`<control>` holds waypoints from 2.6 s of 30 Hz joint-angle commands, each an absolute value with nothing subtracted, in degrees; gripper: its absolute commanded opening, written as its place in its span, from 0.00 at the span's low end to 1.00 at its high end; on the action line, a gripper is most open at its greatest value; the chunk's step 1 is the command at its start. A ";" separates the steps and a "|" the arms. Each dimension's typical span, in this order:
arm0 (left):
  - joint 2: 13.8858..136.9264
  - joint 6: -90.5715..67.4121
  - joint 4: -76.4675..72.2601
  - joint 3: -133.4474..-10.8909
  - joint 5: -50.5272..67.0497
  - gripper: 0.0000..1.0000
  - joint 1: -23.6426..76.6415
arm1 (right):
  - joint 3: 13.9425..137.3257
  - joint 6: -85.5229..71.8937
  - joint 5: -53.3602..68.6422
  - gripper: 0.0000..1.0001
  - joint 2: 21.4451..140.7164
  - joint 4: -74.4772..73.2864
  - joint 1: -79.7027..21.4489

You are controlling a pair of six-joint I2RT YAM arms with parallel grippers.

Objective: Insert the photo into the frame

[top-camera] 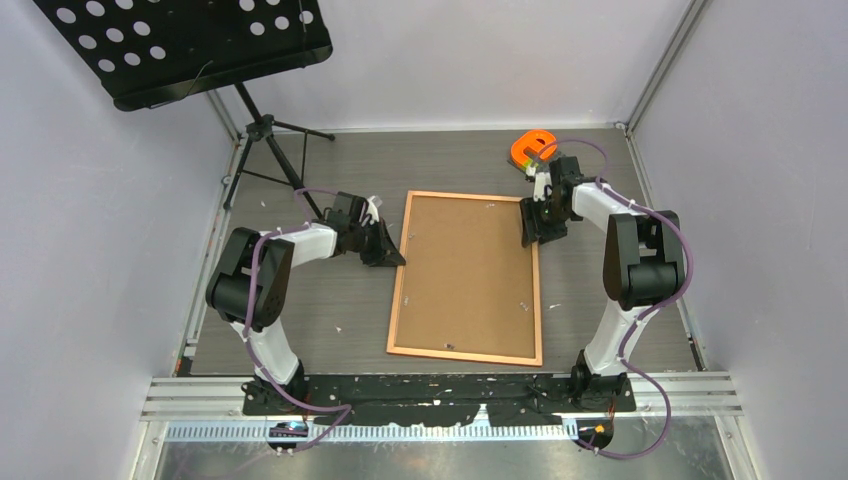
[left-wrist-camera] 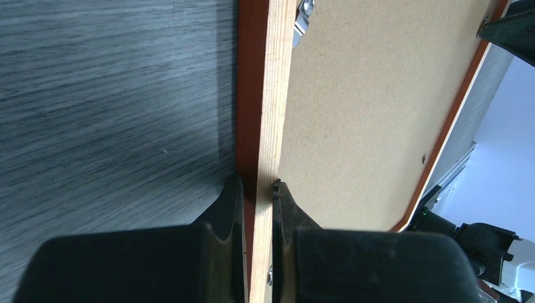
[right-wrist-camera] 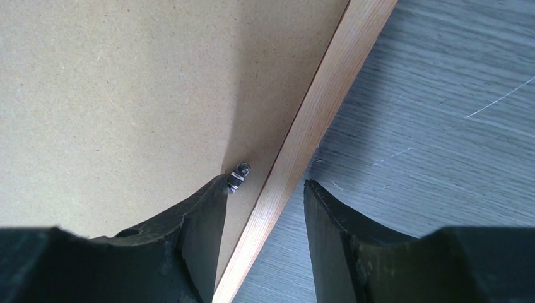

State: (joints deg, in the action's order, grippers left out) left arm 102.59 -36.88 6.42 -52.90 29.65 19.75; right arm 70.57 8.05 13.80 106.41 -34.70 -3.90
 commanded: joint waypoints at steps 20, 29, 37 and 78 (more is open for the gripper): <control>107.08 -36.57 10.28 -51.36 28.61 0.00 20.43 | 70.52 11.70 10.70 0.45 104.69 -32.83 -4.15; 107.18 -36.56 10.28 -51.31 28.63 0.00 20.39 | 72.10 13.19 10.82 0.39 105.53 -33.36 -4.13; 107.22 -36.47 10.28 -51.33 28.78 0.00 20.30 | 73.24 12.98 11.09 0.33 106.03 -32.71 -3.67; 106.32 -37.62 9.05 -50.65 29.09 0.00 20.30 | 62.36 16.44 19.55 0.60 94.57 -36.95 -1.60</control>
